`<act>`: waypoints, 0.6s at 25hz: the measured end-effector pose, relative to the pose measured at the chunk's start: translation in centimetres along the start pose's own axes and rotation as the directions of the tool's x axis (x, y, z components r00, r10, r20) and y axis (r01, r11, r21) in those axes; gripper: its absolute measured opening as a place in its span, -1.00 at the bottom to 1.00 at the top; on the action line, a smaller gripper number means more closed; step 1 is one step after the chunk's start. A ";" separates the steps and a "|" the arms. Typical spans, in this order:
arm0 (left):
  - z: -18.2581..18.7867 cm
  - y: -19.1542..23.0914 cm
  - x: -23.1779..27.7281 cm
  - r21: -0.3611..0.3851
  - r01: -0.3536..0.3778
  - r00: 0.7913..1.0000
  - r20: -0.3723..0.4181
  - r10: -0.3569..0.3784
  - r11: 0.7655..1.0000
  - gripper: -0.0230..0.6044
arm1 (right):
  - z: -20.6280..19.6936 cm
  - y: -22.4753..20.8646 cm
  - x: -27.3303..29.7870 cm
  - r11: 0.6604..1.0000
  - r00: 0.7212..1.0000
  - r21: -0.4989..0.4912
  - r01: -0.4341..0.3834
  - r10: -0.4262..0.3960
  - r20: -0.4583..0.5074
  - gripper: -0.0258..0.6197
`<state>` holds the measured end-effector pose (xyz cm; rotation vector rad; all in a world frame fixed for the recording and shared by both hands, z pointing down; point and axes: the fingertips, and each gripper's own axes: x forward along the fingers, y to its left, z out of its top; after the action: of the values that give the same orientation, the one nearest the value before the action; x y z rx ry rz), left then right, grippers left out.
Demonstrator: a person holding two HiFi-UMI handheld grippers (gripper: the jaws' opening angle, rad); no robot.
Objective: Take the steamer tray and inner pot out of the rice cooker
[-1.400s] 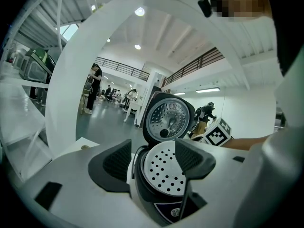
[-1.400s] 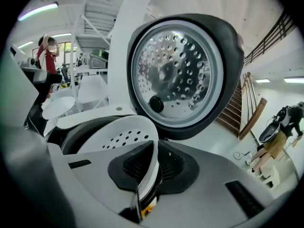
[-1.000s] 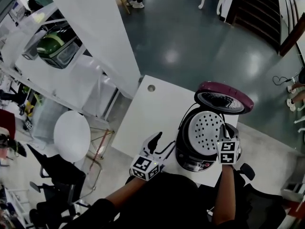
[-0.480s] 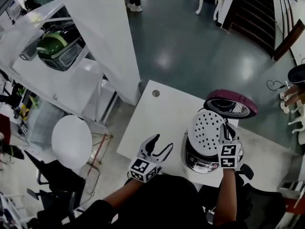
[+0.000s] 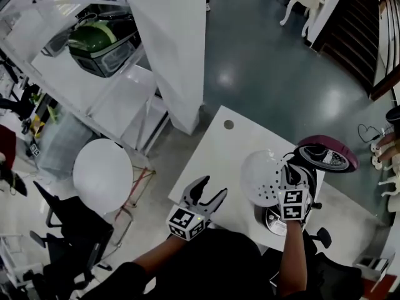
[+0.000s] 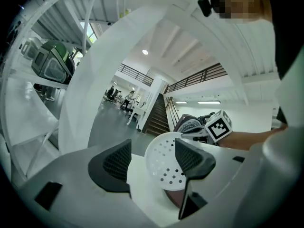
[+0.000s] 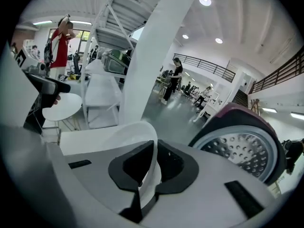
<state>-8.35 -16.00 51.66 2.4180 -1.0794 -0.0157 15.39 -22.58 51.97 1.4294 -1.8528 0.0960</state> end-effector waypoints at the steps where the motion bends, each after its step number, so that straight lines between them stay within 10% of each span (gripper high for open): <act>1: 0.2 0.9 -0.5 -0.003 -0.010 1.000 0.004 0.010 1.000 -0.08 | 0.4 1.1 0.9 1.000 1.000 -0.002 -0.013 0.013 -0.002 -0.87; 15: 0.5 10.9 -7.5 -0.062 -0.168 0.986 -0.015 0.168 0.984 -0.08 | -1.8 15.5 13.8 0.956 0.959 0.180 -0.233 0.256 -0.120 -0.87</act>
<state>-21.17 -17.13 54.64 2.2615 -1.2562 0.0178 2.31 -26.98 67.54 1.2574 -1.9300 0.4723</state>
